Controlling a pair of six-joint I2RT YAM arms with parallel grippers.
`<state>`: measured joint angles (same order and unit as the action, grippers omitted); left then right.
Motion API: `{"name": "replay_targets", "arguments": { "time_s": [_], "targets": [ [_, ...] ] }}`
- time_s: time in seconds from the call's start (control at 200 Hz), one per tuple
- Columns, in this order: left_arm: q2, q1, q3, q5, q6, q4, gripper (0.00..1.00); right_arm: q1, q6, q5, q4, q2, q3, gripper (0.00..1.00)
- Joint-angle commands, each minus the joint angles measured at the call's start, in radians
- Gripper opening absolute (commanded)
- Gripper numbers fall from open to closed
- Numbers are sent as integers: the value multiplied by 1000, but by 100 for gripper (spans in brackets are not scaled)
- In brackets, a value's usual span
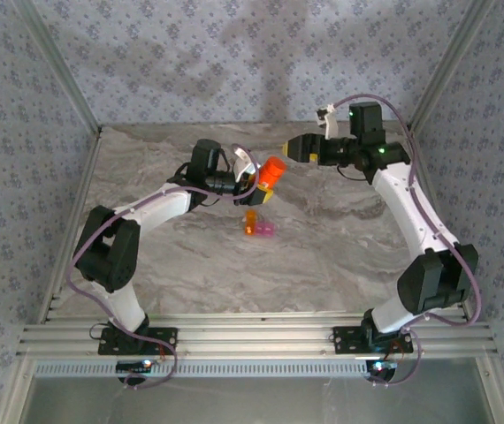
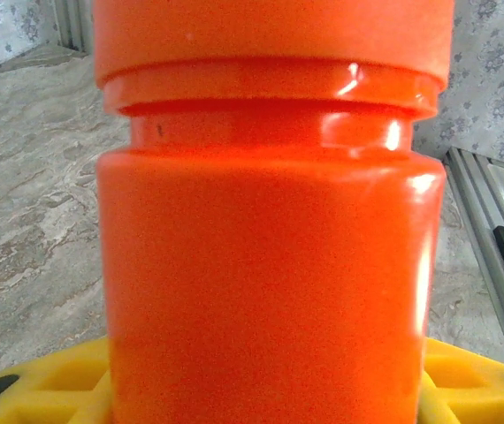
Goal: Sort the pills into containers
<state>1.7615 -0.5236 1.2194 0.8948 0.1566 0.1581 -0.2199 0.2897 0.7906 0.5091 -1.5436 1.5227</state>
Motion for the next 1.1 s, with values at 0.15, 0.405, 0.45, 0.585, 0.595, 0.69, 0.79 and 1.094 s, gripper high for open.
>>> {"name": "replay_targets", "arguments": {
  "time_s": [0.15,0.405,0.45,0.585,0.595,0.69,0.79,1.094],
  "targets": [
    [-54,-3,46,65,16,-7,0,-28,-120,81,87,-81,85,84],
    [-56,-4,49,69,19,-17,0,-61,-156,68,143,-124,103,84],
    [-56,-5,49,70,20,-19,0,-66,-156,68,144,-127,103,83],
    [-55,-5,50,69,22,-20,0,-76,-157,71,145,-134,103,79],
    [-53,-4,50,69,22,-20,0,-75,-156,71,144,-135,103,78],
    [-54,-5,52,70,22,-22,0,-78,-155,76,145,-139,103,71],
    [-52,-5,50,69,22,-20,0,-85,-155,79,144,-143,102,59],
    [-51,-5,54,60,22,-18,0,-103,-48,1,97,-139,65,45]
  ]
}}
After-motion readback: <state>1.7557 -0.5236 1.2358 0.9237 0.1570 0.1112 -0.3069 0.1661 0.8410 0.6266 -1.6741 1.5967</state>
